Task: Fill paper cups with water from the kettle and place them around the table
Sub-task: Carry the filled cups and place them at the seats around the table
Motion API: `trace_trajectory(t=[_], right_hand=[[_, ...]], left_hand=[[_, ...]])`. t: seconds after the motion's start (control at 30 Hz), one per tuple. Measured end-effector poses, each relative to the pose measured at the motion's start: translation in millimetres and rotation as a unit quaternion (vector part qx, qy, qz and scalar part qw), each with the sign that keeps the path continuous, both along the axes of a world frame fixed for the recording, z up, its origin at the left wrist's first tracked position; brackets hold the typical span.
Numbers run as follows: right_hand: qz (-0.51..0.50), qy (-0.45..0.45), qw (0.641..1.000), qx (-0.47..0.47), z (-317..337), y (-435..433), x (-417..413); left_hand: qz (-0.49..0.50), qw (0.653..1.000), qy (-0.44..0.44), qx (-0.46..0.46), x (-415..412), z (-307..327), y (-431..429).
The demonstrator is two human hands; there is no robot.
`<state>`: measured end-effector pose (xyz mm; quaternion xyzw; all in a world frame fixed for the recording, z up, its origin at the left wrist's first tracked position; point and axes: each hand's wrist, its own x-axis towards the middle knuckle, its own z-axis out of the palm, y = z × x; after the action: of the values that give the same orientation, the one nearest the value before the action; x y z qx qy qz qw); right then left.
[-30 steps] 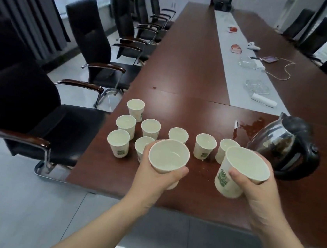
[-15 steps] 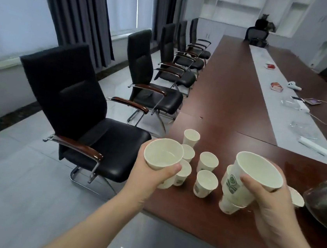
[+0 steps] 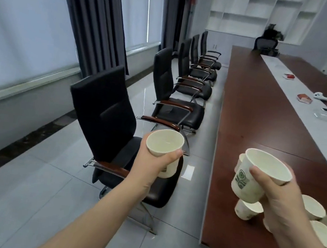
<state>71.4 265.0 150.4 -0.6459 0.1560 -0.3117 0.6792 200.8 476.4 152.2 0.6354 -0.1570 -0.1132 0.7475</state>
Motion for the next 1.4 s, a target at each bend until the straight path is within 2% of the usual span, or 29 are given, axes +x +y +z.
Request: trace_trajectory(t=[0.37, 0.57, 0.93, 1.23, 1.4], right_hand=[[0.012, 0.005, 1.0, -0.019, -2.5, 77.6, 156.3], [0.021, -0.008, 1.0, 0.006, 4.6, 128.2, 256.1], [0.068, -0.011, 0.997, -0.015, 46.1, 235.1, 420.2], [-0.046, -0.013, 0.999, -0.02, 56.5, 351.9, 530.9], [-0.071, -0.001, 0.997, -0.007, 62.0, 398.8, 580.3]], left_hand=[[0.019, 1.0, -0.017, -0.009, 156.5, -1.2, 87.7], [0.016, 1.0, -0.012, 0.001, 255.1, 19.8, 146.5], [0.007, 0.999, -0.035, 0.011, 410.6, 68.2, 282.1], [-0.066, 0.997, -0.043, 0.025, 574.3, 62.8, 373.7], [-0.11, 0.993, -0.032, 0.017, 644.6, 63.8, 397.2]])
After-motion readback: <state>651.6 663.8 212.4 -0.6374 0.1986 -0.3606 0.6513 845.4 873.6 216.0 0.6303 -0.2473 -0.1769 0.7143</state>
